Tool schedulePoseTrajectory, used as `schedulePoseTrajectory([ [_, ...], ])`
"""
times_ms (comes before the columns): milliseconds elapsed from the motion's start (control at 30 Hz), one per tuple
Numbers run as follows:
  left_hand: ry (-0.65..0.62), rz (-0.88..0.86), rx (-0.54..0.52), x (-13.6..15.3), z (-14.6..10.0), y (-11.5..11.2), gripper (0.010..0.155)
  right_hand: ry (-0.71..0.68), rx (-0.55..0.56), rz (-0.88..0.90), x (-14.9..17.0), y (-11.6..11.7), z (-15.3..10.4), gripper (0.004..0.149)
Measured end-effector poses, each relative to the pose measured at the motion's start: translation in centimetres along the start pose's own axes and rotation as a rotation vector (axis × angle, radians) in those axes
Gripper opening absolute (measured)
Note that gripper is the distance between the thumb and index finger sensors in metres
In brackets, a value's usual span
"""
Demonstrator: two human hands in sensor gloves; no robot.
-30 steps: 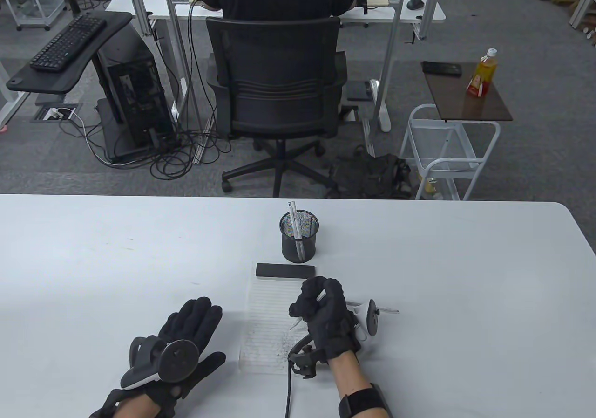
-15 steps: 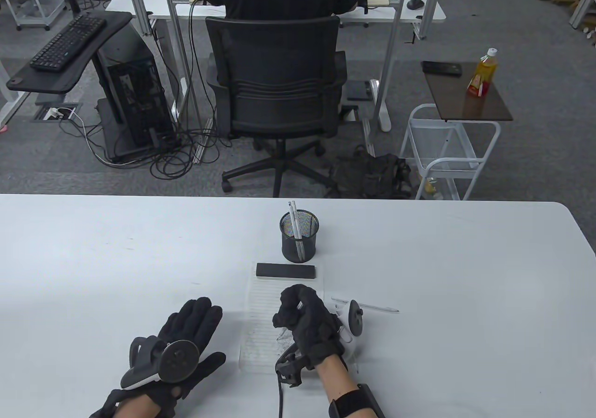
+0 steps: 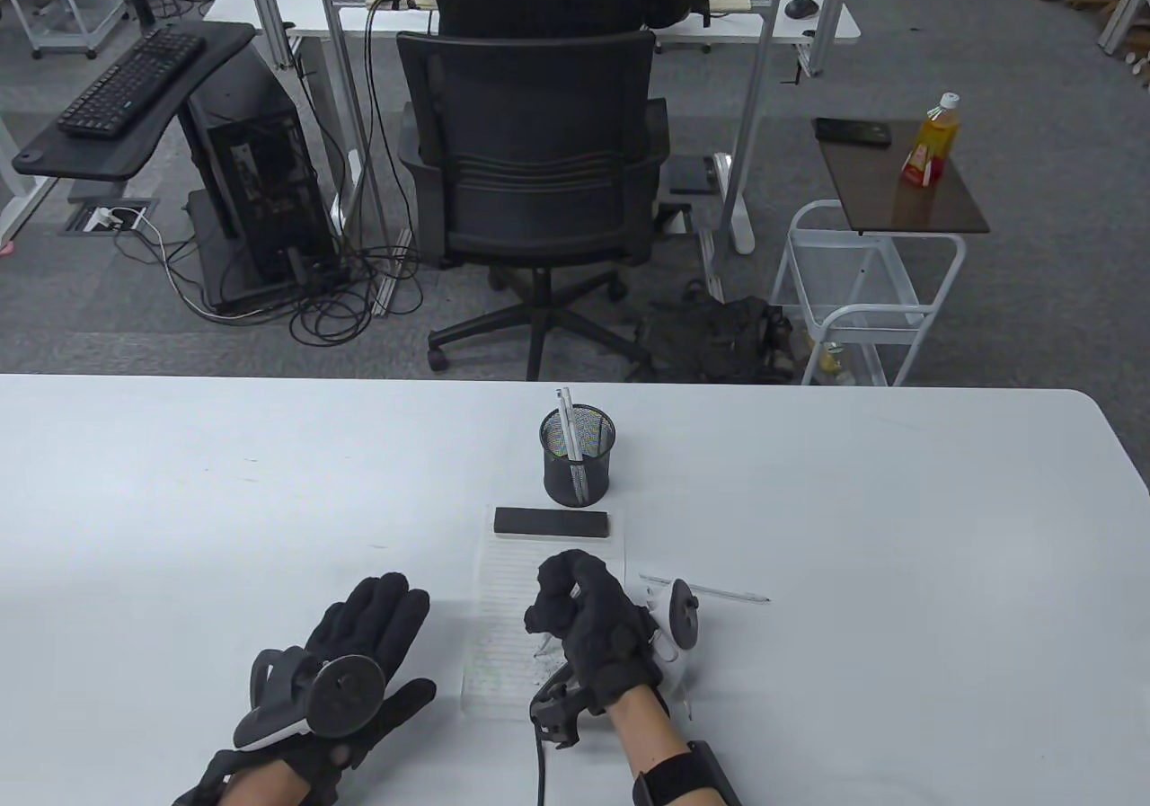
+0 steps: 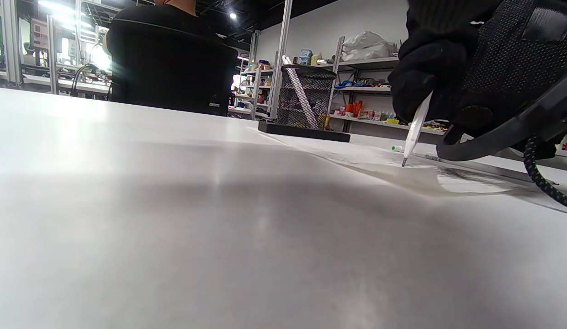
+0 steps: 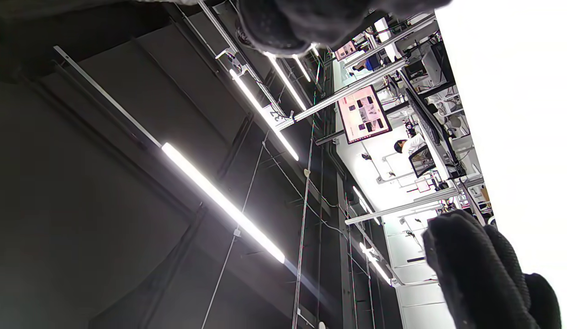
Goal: Press to extend mechanical pencil leads
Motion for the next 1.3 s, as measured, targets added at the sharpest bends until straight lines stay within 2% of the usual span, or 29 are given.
schedulePoseTrajectory([
  [367, -0.003, 0.002, 0.0, 0.0, 0.1, 0.0, 0.089, -0.02, -0.023, -0.025, -0.7, 0.7, 0.0, 0.054],
  [467, -0.001, -0.002, 0.0, 0.0, 0.0, 0.0, 0.089, -0.035, -0.035, 0.003, -1.1, 1.1, 0.1, 0.059],
  [533, -0.001, 0.0, -0.001, 0.0, 0.0, 0.0, 0.089, -0.033, -0.089, -0.01, -1.9, 1.6, 0.2, 0.068],
  [667, 0.004, 0.001, -0.005, 0.1, 0.0, 0.1, 0.089, -0.016, -0.183, -0.061, -4.6, 2.6, 0.6, 0.061],
  [700, 0.005, 0.002, -0.006, 0.1, 0.0, 0.1, 0.089, 0.0, -0.189, -0.115, -5.6, 2.6, 0.6, 0.056],
  [833, 0.006, 0.0, -0.01, 0.1, 0.0, 0.2, 0.087, 0.012, -0.138, -0.562, -9.3, 1.7, 0.7, 0.05],
  [867, 0.004, 0.002, -0.01, 0.1, 0.0, 0.2, 0.087, 0.006, -0.177, -0.728, -10.4, 1.5, 0.6, 0.05],
  [933, 0.001, 0.006, -0.008, 0.0, 0.0, 0.2, 0.087, 0.047, -0.214, -0.879, -11.4, 1.0, 0.1, 0.05],
  [1133, -0.002, 0.009, -0.004, 0.0, 0.0, 0.1, 0.088, 0.228, -0.346, -1.258, -11.7, -2.1, -1.4, 0.05],
  [1300, 0.0, 0.01, -0.003, 0.0, 0.0, 0.1, 0.088, 0.253, -0.417, -1.539, -11.4, -4.2, -2.4, 0.052],
])
Point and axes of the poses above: the tracker on the back of each hand, its own x axis roughly to the little-finger side, its own z axis roughly from the wrist to the fingertips, y = z × x, the point moved 4 cm from there along z, roughly from the wrist to the fingertips, and after that the axes turned 6 degrees about -z, right-handed, at the moved point
